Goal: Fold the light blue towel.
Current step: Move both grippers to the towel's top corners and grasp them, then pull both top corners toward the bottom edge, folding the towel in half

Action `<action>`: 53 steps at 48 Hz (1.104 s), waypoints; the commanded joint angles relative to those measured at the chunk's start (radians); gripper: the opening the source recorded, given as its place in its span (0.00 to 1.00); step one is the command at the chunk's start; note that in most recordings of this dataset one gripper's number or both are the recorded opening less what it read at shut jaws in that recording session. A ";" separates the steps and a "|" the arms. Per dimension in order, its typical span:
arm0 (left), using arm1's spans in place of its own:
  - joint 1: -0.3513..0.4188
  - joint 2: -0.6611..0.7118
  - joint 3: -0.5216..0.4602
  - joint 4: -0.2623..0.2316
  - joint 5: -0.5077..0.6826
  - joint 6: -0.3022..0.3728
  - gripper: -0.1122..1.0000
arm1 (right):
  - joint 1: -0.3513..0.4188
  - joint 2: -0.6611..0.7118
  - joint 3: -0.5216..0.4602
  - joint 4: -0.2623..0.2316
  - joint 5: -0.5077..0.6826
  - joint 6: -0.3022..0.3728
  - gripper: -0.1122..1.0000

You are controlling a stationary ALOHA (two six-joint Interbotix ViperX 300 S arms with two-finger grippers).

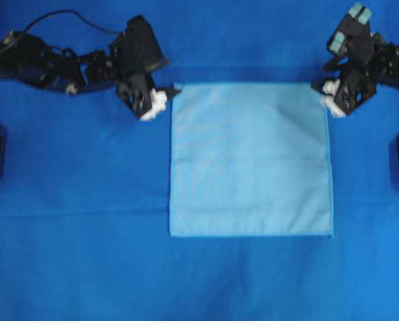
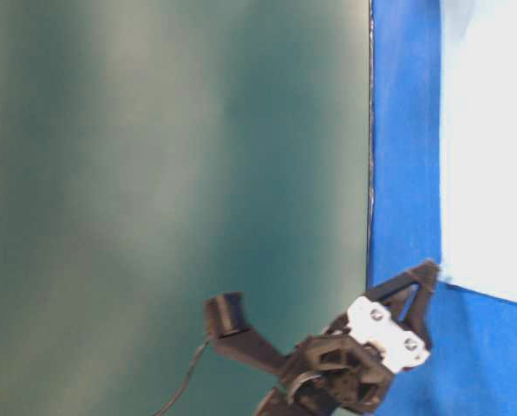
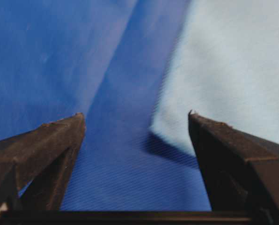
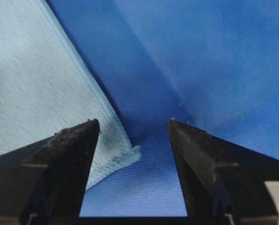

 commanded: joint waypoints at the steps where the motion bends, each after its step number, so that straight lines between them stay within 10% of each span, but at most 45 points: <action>1: 0.005 0.011 -0.026 0.000 -0.005 0.009 0.86 | -0.005 0.023 -0.008 -0.003 -0.029 -0.002 0.66; 19: -0.006 0.026 -0.029 0.000 0.055 0.017 0.79 | -0.005 0.072 -0.009 -0.003 -0.046 -0.005 0.57; 28: -0.028 0.026 -0.032 0.000 0.115 0.048 0.34 | -0.005 0.072 -0.014 -0.012 -0.038 -0.009 0.13; 33: -0.026 0.026 -0.035 0.000 0.138 0.049 0.12 | -0.005 0.072 -0.014 -0.015 -0.038 -0.009 0.11; 53: -0.021 -0.067 -0.052 0.000 0.190 0.124 0.12 | -0.005 -0.012 -0.034 -0.006 0.038 0.009 0.11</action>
